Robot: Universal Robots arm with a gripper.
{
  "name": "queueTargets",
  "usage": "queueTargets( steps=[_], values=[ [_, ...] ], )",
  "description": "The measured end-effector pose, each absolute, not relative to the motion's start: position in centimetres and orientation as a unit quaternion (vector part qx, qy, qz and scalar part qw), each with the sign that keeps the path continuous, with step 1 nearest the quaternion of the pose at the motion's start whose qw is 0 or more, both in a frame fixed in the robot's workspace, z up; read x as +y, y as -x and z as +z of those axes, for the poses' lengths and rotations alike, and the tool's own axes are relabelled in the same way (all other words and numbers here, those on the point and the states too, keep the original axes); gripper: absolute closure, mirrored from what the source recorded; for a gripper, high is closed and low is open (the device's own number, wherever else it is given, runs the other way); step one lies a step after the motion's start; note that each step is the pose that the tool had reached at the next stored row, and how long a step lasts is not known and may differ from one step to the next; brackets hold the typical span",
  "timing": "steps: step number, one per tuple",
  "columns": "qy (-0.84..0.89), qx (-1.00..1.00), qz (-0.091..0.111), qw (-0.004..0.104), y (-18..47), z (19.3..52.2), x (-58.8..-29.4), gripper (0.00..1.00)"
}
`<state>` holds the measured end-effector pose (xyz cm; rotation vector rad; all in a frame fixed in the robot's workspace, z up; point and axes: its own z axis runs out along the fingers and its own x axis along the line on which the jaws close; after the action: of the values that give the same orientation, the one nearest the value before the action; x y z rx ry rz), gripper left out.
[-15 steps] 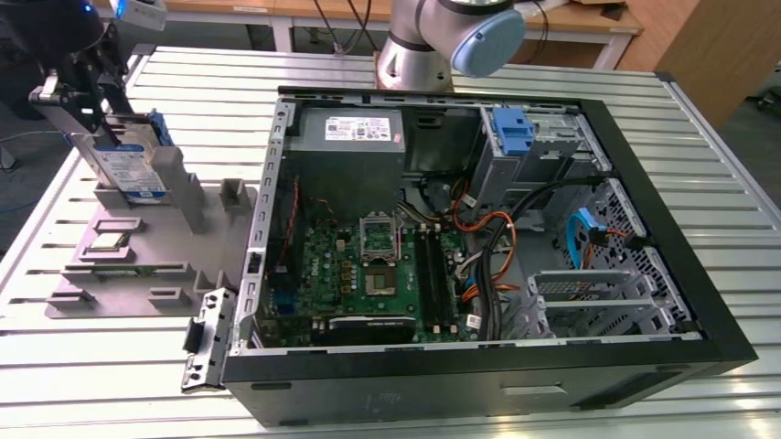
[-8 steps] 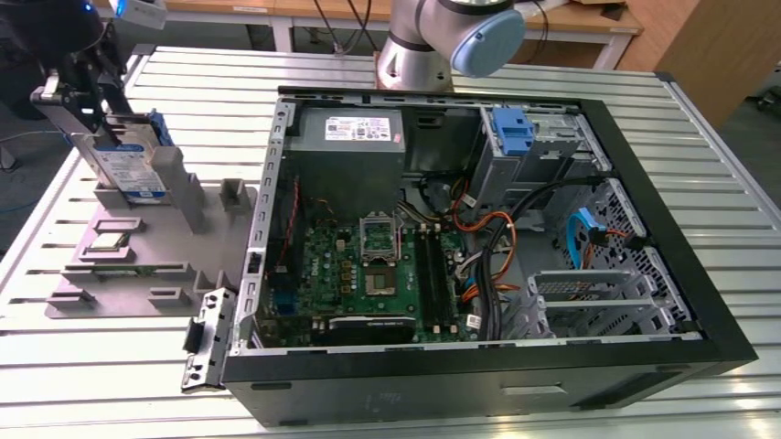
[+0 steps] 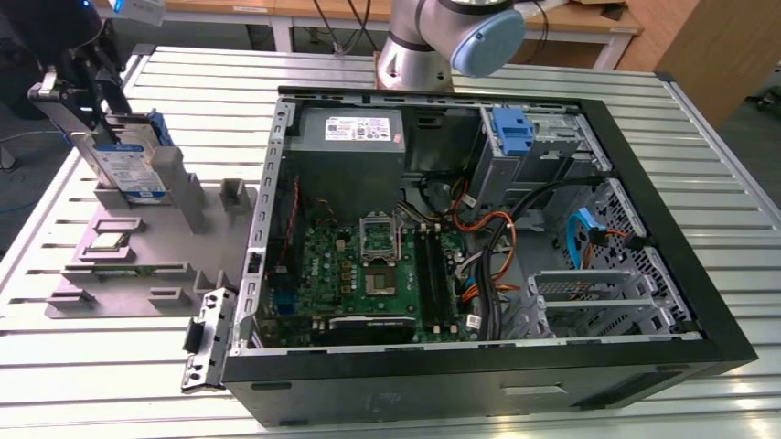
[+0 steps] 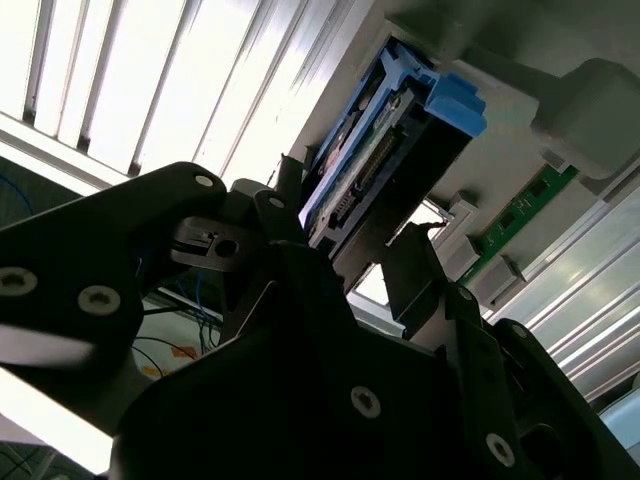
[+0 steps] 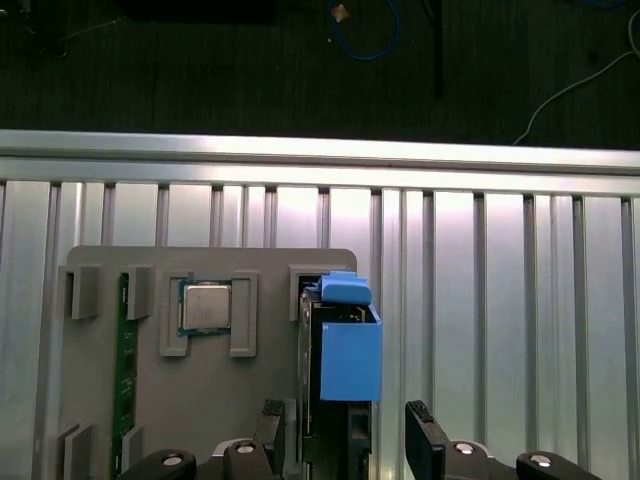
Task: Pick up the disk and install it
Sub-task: 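Pick up the disk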
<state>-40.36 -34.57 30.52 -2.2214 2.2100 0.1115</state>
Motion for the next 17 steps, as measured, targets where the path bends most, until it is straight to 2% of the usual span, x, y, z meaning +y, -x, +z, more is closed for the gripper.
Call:
queueTargets(
  steps=[17],
  values=[
    [0.708, 0.705, 0.036, 0.003, 40.36, 30.14, -34.57, 0.42]
  ],
)
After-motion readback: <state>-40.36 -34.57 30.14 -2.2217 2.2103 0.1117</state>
